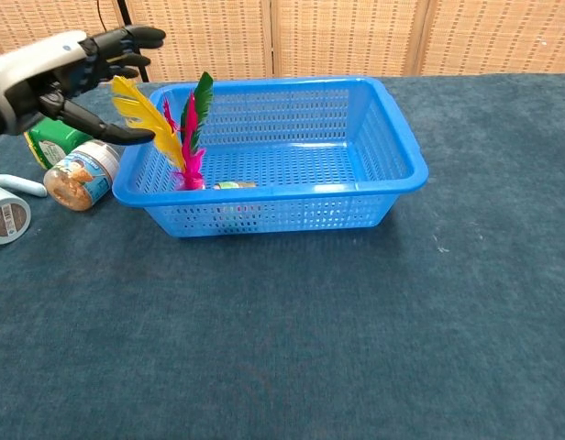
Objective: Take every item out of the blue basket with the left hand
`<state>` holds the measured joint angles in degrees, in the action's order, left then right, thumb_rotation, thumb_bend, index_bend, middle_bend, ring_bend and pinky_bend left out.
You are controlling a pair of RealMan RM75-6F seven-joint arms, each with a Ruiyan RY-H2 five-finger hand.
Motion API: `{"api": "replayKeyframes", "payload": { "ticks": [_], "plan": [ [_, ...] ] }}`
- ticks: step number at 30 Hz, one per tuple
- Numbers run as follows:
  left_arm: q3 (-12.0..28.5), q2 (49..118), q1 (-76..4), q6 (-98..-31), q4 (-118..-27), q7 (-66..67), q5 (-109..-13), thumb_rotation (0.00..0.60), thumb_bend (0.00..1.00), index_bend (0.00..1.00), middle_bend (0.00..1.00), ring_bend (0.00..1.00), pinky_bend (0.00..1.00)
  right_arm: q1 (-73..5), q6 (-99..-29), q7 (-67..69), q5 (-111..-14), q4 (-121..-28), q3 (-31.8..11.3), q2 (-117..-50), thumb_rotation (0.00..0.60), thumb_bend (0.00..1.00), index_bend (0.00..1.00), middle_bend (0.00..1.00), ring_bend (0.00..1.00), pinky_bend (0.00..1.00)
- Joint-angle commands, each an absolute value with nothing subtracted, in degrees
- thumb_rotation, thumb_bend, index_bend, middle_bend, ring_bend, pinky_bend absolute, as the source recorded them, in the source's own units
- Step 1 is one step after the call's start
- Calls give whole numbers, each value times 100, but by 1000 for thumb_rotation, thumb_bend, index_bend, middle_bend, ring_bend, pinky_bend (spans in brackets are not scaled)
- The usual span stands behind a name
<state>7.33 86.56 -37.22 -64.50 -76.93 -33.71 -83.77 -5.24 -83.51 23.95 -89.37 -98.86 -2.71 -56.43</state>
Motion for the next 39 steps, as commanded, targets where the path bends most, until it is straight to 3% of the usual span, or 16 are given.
{"api": "replayKeyframes", "payload": {
  "ticks": [1,11,14,16,18,21,25,30,39],
  "plan": [
    [867,9038,-3911,-6153,-7330,-3423,-8149,600,186,0,0,0,23,-528,-8340,2422,-8910,-9873,-280,-5638,600,0,0,0,0,0],
    [901,9667,-4065,-5864,-6629,-3793,-8067,600,197,0,0,0,33,-542,-8317,2484,-8852,-9835,-301,-5628,600,0,0,0,0,0],
    [914,9820,-4122,-5823,-6476,-3984,-8110,600,296,0,0,0,104,-545,-8309,2492,-8837,-9825,-305,-5628,600,0,0,0,0,0],
    [894,9946,-4144,-5867,-6331,-4067,-8185,600,420,2,0,7,173,-549,-8302,2502,-8826,-9821,-309,-5627,600,0,0,0,0,0],
    [895,10041,-4141,-5944,-6226,-4128,-8232,600,578,102,48,104,298,-552,-8295,2509,-8814,-9813,-313,-5628,600,0,0,0,0,0],
    [943,10232,-4122,-6150,-6016,-4146,-8272,600,768,387,238,307,457,-560,-8279,2515,-8805,-9803,-315,-5632,600,0,0,0,0,0],
    [1016,10401,-4124,-6296,-5847,-4050,-8261,600,923,598,422,449,553,-567,-8265,2506,-8819,-9799,-306,-5638,600,0,0,0,0,0],
    [1184,10570,-4124,-6636,-5720,-3956,-8271,600,936,689,493,505,593,-561,-8285,2493,-8829,-9805,-304,-5640,600,0,0,0,0,0],
    [1418,10196,-4069,-7128,-6314,-3871,-8377,600,938,704,502,512,595,-554,-8309,2474,-8876,-9832,-284,-5641,600,0,0,0,0,0]
  ]
}}
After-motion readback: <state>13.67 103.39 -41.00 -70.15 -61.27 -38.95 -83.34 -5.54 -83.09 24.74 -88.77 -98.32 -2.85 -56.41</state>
